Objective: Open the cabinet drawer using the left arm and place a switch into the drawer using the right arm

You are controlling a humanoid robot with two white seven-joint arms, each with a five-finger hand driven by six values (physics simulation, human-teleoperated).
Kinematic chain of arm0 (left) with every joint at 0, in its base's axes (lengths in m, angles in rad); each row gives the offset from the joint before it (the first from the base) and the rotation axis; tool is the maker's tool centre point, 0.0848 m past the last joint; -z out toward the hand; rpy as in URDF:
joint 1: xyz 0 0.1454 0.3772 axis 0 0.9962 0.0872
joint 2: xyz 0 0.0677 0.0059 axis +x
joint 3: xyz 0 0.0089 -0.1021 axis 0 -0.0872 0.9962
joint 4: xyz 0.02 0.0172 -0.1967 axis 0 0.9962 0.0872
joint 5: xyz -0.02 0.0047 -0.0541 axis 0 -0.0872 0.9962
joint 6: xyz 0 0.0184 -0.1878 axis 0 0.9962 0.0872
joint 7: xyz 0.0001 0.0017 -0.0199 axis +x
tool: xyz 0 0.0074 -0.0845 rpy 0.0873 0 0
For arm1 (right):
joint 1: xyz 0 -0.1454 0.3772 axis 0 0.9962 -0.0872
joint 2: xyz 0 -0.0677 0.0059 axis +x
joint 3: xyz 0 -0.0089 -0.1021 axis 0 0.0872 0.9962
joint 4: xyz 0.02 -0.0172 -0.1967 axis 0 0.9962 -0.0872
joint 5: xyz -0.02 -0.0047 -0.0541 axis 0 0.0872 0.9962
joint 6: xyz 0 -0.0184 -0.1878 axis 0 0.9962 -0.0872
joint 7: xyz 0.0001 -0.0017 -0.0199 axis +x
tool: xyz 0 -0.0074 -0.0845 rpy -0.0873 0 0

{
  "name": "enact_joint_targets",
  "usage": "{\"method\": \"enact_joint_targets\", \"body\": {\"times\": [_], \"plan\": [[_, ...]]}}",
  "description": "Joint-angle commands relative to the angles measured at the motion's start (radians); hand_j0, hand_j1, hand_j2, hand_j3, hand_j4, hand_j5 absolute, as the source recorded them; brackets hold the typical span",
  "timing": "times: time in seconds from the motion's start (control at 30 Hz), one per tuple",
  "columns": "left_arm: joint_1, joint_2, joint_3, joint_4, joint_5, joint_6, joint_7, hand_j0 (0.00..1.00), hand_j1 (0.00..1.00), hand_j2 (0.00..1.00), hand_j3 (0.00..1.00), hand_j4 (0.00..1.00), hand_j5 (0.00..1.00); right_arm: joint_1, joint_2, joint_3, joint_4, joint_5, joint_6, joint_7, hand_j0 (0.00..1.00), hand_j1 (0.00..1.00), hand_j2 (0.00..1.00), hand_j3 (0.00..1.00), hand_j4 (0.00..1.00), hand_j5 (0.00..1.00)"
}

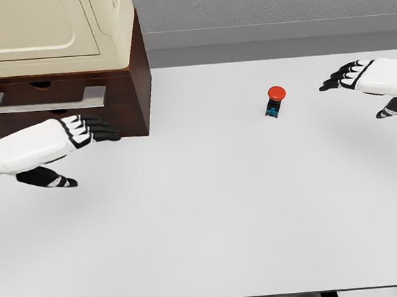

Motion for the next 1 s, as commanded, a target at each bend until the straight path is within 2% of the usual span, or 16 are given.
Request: {"method": "enact_joint_targets", "body": {"times": [0.0,0.03,0.1,0.13,0.2,0.27,0.33,0.4,0.53,0.6,0.67,0.7,0.87,0.97], "plan": [[-0.003,-0.008,0.002,-0.001,0.025,0.001,-0.008,1.0,1.0,1.0,1.0,1.0,1.0,0.0,0.001,0.0,-0.001,-0.006,0.001,0.008,1.0,1.0,1.0,1.0,1.0,1.0],[-0.009,-0.006,0.002,0.001,0.026,0.001,-0.011,1.0,1.0,1.0,1.0,1.0,1.0,-0.002,0.009,0.001,0.0,-0.006,0.001,0.008,1.0,1.0,1.0,1.0,1.0,1.0],[-0.011,-0.003,0.002,0.013,0.029,0.001,-0.085,1.0,1.0,1.0,1.0,1.0,1.0,-0.015,0.049,0.009,0.022,-0.009,0.001,0.008,1.0,1.0,1.0,1.0,1.0,1.0],[-0.011,0.002,0.002,0.015,0.031,0.001,-0.099,1.0,1.0,1.0,1.0,1.0,1.0,-0.026,0.081,0.011,0.016,-0.006,0.001,0.01,1.0,1.0,1.0,1.0,1.0,1.0],[-0.032,0.038,0.002,0.022,0.062,0.001,-0.097,1.0,1.0,1.0,1.0,1.0,1.0,-0.044,0.129,0.026,0.054,-0.003,0.001,0.047,1.0,1.0,1.0,1.0,1.0,1.0],[-0.038,0.061,0.004,0.022,0.091,0.001,-0.097,1.0,1.0,1.0,1.0,1.0,1.0,-0.1,0.196,0.095,0.135,-0.001,0.001,0.056,1.0,1.0,1.0,1.0,1.0,1.0],[-0.04,0.066,0.05,0.021,0.118,0.001,-0.105,1.0,1.0,1.0,1.0,1.0,1.0,-0.14,0.225,0.136,0.187,-0.003,0.001,0.057,1.0,1.0,1.0,1.0,1.0,1.0],[-0.041,0.064,0.051,0.05,0.229,0.001,-0.194,1.0,1.0,1.0,1.0,1.0,1.0,-0.19,0.29,0.179,0.276,-0.003,0.001,0.071,1.0,1.0,1.0,1.0,1.0,1.0],[-0.047,0.063,0.051,0.065,0.295,0.001,-0.241,1.0,1.0,1.0,1.0,1.0,1.0,-0.259,0.412,0.251,0.396,-0.001,0.001,0.074,1.0,1.0,1.0,1.0,1.0,1.0],[-0.047,0.063,0.051,0.079,0.31,0.001,-0.244,1.0,1.0,1.0,1.0,1.0,1.0,-0.27,0.44,0.271,0.398,0.0,0.001,0.076,1.0,1.0,1.0,1.0,1.0,1.0],[-0.047,0.06,0.051,0.131,0.382,0.001,-0.307,1.0,1.0,1.0,1.0,1.0,1.0,-0.291,0.465,0.297,0.397,0.001,0.001,0.076,1.0,1.0,1.0,1.0,1.0,1.0],[-0.049,0.058,0.051,0.147,0.393,0.001,-0.312,1.0,1.0,1.0,1.0,1.0,1.0,-0.293,0.483,0.302,0.399,0.002,0.001,0.077,1.0,1.0,1.0,1.0,1.0,1.0],[-0.049,0.055,0.051,0.162,0.393,0.001,-0.31,1.0,1.0,1.0,1.0,1.0,1.0,-0.302,0.518,0.314,0.425,0.002,0.001,0.1,1.0,1.0,1.0,1.0,1.0,1.0],[-0.057,0.046,0.051,0.197,0.385,0.001,-0.307,1.0,1.0,1.0,1.0,1.0,1.0,-0.302,0.546,0.322,0.483,-0.001,0.001,0.1,1.0,1.0,1.0,1.0,1.0,1.0]]}}
